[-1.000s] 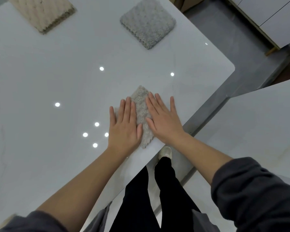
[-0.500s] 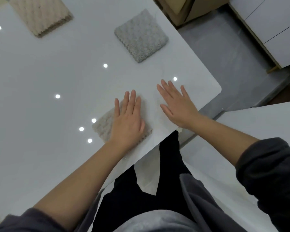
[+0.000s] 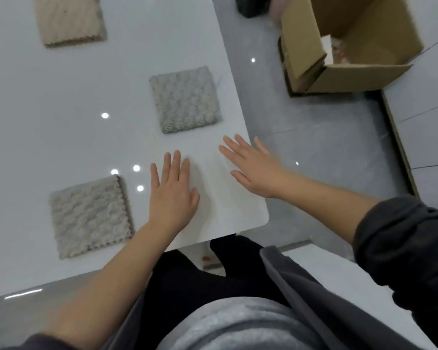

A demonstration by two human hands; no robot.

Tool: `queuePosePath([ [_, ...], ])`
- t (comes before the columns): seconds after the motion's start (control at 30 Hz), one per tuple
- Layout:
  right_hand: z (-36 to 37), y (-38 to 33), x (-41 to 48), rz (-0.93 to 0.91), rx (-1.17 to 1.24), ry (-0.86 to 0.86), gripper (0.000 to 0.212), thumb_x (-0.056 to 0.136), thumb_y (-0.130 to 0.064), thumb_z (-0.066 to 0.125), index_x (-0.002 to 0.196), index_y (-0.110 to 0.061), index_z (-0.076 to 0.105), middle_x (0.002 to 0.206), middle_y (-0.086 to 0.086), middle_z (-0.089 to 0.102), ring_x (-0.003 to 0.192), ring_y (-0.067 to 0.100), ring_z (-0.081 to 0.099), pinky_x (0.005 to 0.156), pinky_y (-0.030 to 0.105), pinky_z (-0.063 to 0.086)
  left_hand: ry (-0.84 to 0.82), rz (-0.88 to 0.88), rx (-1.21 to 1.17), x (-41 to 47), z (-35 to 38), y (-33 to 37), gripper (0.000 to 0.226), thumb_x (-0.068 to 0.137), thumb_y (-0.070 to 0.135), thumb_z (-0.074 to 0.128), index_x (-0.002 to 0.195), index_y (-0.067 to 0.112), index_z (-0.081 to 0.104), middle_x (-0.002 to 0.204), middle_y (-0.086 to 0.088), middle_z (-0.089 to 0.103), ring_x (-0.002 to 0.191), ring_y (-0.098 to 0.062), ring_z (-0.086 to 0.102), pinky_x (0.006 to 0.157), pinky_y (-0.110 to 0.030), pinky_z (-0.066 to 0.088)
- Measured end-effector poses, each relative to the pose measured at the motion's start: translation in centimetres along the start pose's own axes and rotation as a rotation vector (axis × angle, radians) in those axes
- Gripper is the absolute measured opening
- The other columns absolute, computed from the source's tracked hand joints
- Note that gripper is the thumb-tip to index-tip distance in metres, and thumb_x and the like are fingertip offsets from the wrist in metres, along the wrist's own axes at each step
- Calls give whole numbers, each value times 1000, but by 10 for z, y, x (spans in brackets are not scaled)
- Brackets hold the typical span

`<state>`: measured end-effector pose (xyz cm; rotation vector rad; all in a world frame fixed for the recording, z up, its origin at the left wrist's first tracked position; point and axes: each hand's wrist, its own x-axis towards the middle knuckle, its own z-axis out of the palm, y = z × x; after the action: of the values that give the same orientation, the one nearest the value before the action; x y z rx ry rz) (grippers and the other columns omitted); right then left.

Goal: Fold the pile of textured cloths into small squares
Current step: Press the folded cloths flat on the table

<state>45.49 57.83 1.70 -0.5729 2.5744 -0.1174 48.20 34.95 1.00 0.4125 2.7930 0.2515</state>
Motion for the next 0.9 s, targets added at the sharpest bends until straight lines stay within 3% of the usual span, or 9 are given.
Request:
queuePosePath([
  [0.2,-11,49,15,-207,-171,-73,62,104,-36,28,156,-22,-2,164,1,-6,151,24,-5,119,53,4,28,-221,-33,17,12,43,65,92,24,45,150,4,22,161,-16,8,149,-32,1,118,-54,-2],
  [0.67,-38,101,79,-494,-242,-25,60,104,-35,28,156,-22,2,164,0,-3,151,24,-2,120,48,3,128,-516,-119,61,41,77,69,89,20,43,151,3,19,161,-17,5,149,-32,5,119,-53,9],
  [0.9,-48,138,114,-751,-232,-52,56,98,-30,32,152,-18,30,159,6,28,145,30,29,114,51,26,149,-664,-166,87,50,98,65,90,18,46,149,0,25,160,-18,12,148,-33,9,117,-54,11],
])
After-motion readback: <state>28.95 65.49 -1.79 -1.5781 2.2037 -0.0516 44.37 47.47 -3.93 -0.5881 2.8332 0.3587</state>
